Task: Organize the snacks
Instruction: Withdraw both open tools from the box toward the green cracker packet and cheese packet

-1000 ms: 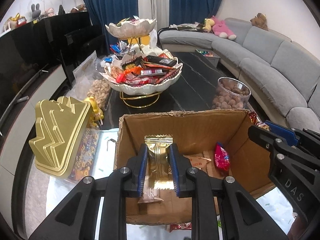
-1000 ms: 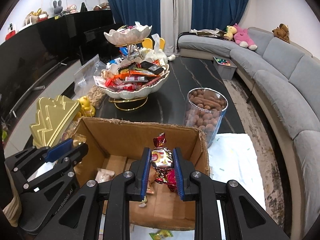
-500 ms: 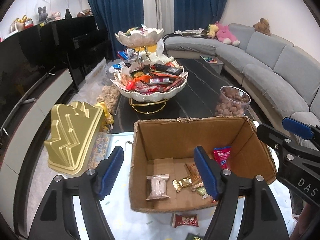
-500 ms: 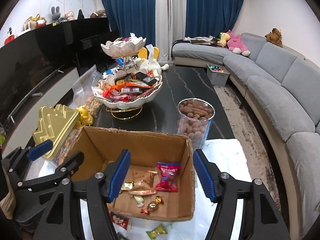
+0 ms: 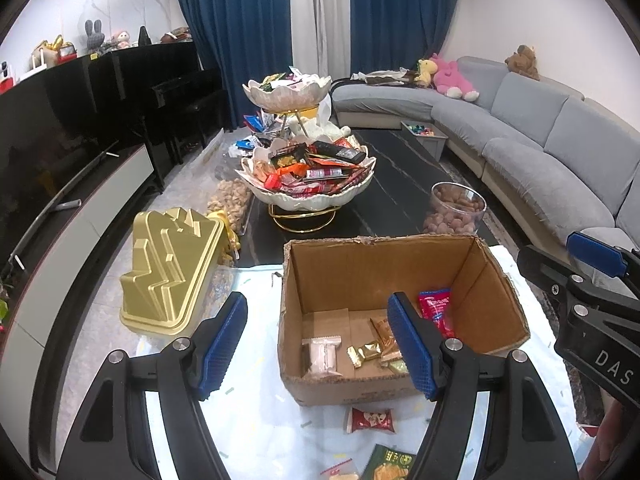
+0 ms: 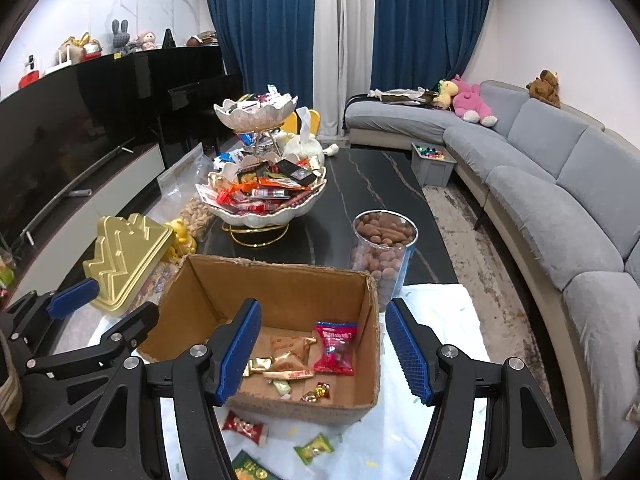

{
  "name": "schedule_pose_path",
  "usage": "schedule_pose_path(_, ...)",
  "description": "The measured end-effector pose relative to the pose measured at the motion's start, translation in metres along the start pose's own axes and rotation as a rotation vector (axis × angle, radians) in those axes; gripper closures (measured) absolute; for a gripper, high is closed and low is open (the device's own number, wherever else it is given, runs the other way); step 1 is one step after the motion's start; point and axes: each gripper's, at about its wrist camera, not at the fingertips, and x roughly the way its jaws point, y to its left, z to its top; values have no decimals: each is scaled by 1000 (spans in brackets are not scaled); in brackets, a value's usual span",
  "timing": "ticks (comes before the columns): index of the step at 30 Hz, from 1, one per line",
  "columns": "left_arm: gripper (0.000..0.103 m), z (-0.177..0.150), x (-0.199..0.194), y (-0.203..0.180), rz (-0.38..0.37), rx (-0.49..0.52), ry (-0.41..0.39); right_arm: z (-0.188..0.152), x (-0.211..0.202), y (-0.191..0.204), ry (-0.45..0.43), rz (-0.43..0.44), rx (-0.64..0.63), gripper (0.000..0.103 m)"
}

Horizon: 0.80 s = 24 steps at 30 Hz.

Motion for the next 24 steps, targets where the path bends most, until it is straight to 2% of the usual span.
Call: schedule_pose_path(24, 31, -53, -35, -4, 18, 17, 33, -43, -32, 2, 11, 2, -32, 38)
